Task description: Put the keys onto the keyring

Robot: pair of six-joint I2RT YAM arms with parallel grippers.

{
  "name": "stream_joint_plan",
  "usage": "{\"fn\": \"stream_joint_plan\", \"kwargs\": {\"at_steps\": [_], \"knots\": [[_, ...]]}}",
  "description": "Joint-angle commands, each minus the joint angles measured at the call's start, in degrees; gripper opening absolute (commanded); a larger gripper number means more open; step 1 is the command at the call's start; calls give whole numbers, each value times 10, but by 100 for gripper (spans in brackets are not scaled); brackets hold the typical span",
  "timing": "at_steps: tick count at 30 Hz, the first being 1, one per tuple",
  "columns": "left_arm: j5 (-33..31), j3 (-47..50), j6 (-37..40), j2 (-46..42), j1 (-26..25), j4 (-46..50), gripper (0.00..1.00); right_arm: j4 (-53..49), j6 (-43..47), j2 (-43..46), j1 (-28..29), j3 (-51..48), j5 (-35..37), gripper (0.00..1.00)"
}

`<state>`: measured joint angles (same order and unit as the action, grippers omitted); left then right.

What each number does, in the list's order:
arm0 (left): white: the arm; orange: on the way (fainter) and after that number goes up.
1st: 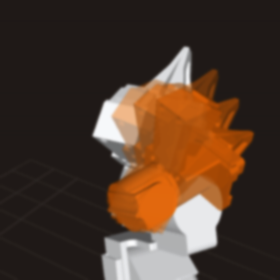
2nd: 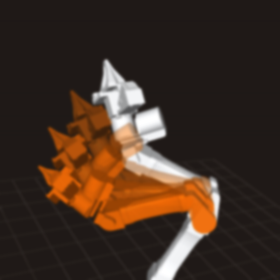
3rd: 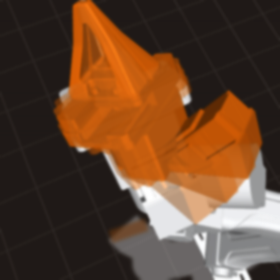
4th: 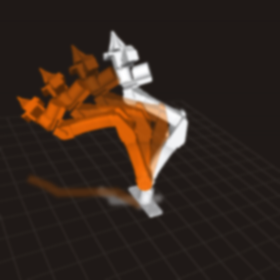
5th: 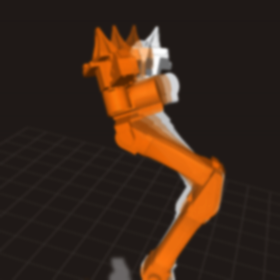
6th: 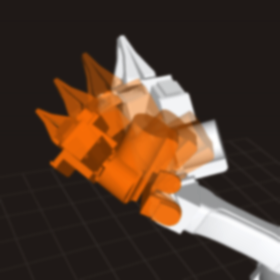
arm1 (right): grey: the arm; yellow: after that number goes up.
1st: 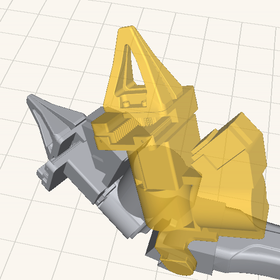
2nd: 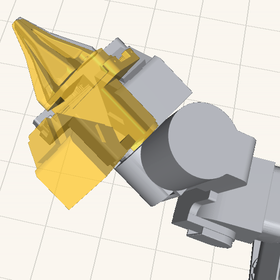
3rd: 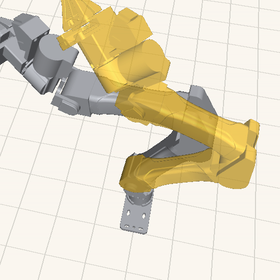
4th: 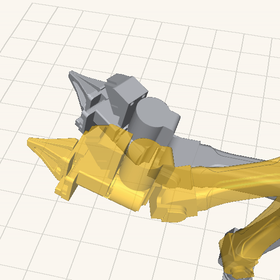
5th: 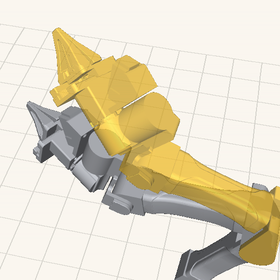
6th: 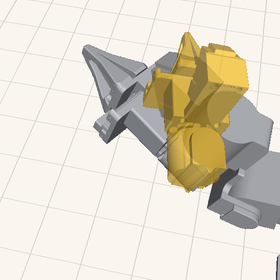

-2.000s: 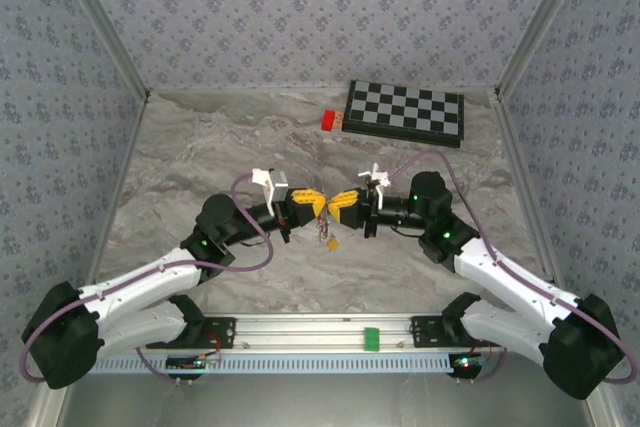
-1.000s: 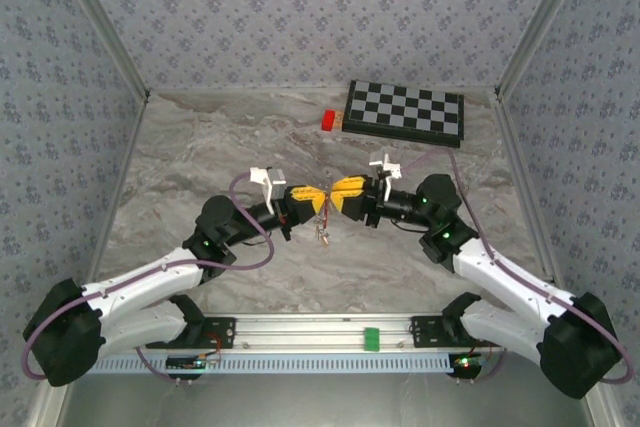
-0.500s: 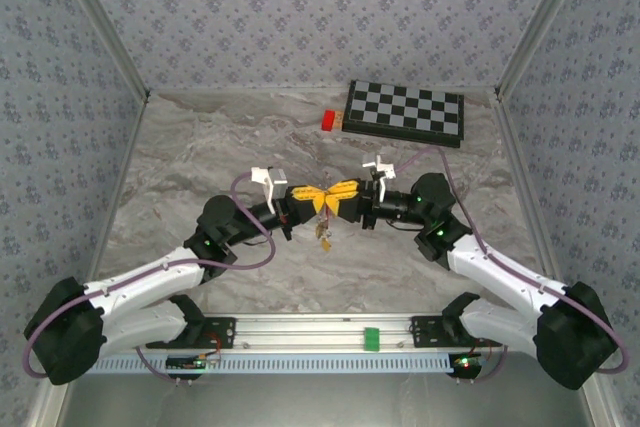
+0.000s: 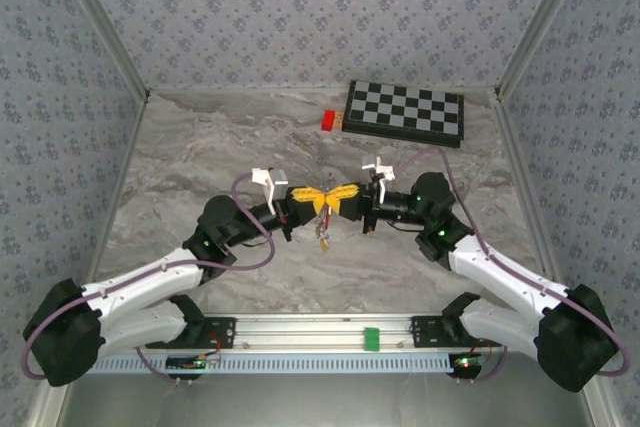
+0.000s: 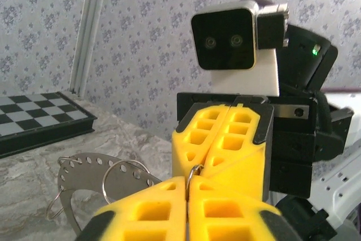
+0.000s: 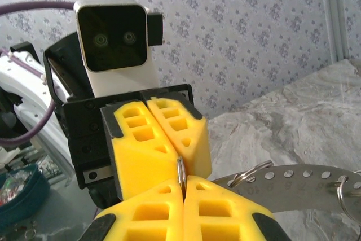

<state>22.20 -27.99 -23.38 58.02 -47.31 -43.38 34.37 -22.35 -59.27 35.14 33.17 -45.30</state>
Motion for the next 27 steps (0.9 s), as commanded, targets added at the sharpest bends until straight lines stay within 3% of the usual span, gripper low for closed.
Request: {"fn": "stream_joint_plan", "kwargs": {"at_steps": [1, 8, 15, 20, 27], "knots": [[-11, -21, 17, -38, 13, 41, 16, -81, 57, 12, -16, 33, -10, 0], [40, -53, 56, -80, 44, 180, 22, -284, 198, 1, -19, 108, -21, 0], [62, -89, 119, -78, 49, 305, 22, -391, 275, -35, -15, 161, -61, 0], [99, -110, 144, -68, 50, 359, 22, -424, 303, -46, -4, 166, -95, 0], [125, -120, 149, -44, 49, 370, 22, -421, 306, -44, 11, 152, -85, 0]]}}
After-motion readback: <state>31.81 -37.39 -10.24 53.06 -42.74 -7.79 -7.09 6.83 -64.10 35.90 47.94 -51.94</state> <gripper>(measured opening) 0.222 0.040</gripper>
